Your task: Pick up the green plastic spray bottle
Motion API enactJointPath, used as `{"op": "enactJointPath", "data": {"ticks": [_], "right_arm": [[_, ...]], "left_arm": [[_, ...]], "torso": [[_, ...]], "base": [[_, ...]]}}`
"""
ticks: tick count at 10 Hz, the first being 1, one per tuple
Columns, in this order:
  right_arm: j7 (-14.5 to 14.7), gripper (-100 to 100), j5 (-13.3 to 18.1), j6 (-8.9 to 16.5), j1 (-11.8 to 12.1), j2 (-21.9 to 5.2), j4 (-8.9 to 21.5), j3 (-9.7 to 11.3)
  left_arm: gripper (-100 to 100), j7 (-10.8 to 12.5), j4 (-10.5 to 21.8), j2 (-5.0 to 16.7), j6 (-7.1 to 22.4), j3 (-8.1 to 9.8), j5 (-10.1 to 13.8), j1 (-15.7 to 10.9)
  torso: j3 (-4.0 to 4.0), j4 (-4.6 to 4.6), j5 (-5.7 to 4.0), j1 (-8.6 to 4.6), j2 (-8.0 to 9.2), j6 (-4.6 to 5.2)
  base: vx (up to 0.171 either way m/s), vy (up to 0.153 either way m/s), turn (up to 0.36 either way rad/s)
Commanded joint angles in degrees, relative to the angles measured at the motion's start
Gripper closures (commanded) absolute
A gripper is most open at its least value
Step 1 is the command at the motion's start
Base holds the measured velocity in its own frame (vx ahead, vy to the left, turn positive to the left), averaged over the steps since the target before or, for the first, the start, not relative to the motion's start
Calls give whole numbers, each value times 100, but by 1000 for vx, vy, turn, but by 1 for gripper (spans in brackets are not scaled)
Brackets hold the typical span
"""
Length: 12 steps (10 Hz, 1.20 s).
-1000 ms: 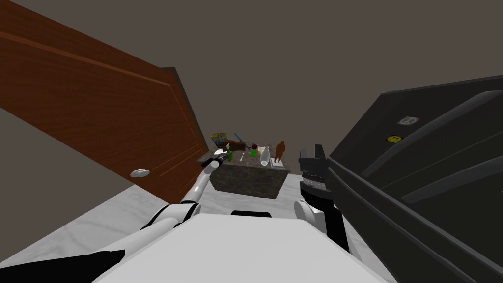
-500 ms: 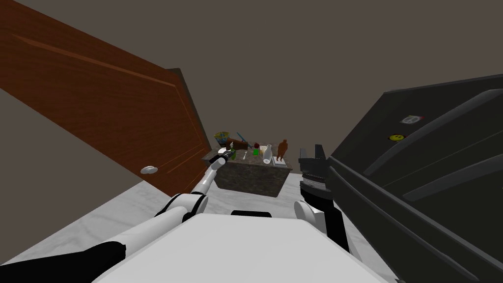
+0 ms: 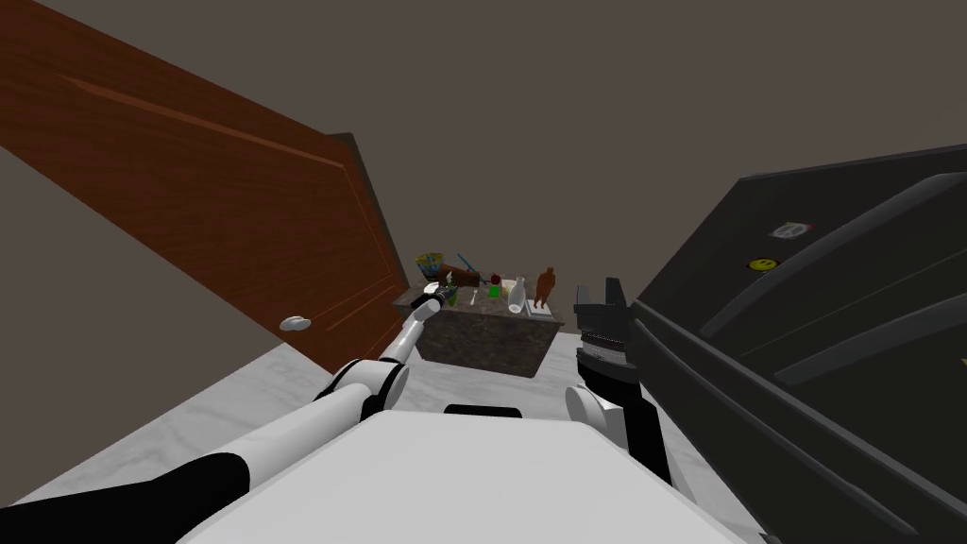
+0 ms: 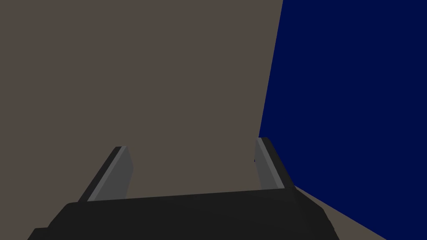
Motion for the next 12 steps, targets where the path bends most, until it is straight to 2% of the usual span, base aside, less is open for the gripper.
{"op": "enactJointPath", "data": {"ticks": [1, 2, 3, 4, 6, 7, 8, 10, 11, 12], "right_arm": [[0, 0, 0, 0, 0, 0, 0, 0], [0, 0, 0, 0, 0, 0, 0, 0], [0, 0, 0, 0, 1, 0, 0, 0], [0, 0, 0, 0, 0, 0, 0, 0], [0, 0, 0, 0, 0, 0, 0, 0], [0, 0, 0, 0, 0, 0, 0, 0], [0, 0, 0, 0, 0, 0, 0, 0], [0, 0, 0, 0, 0, 0, 0, 0], [0, 0, 0, 0, 0, 0, 0, 0], [0, 0, 0, 0, 1, 1, 0, 0]], "left_arm": [[-100, -47, 286, 87, -189, -226, 238, -199], [-100, -47, 473, 87, -189, -226, 238, -199], [-100, 86, 755, -34, -441, -409, 24, -541], [-100, 86, 829, -34, -441, -409, 24, -652], [-100, 86, 1033, -34, -441, -409, 24, -682], [-100, 218, 1282, -155, -694, -593, -186, -964], [-100, 218, 1583, -155, -694, -593, -172, -1165], [-100, 224, 1580, -136, -741, -640, -126, -1148], [100, 217, 1576, -143, -721, -617, -147, -1148], [100, 217, 1577, -142, -723, -620, -145, -1148]], "torso": [[0, 0, 0, 0, 0, 0], [-2, -1, -1, -5, -4, -1], [-8, -4, -2, -15, -14, -1], [-6, -3, -1, -6, -9, -1], [-2, -1, -1, -7, -3, -2], [-6, -3, -2, -14, -11, -2], [-3, -2, -1, -3, -4, -1], [-2, -1, -1, -8, -3, -2], [-7, -3, -3, -17, -12, -2], [-10, -5, -4, -21, -17, -2]], "base": [[-43, 44, -14], [-13, 14, -1], [-38, 54, 51], [-61, 69, 10], [-34, 27, -7], [-56, 64, 50], [-74, 75, 7], [-27, 24, -6], [0, 0, 0], [0, 0, 0]]}}
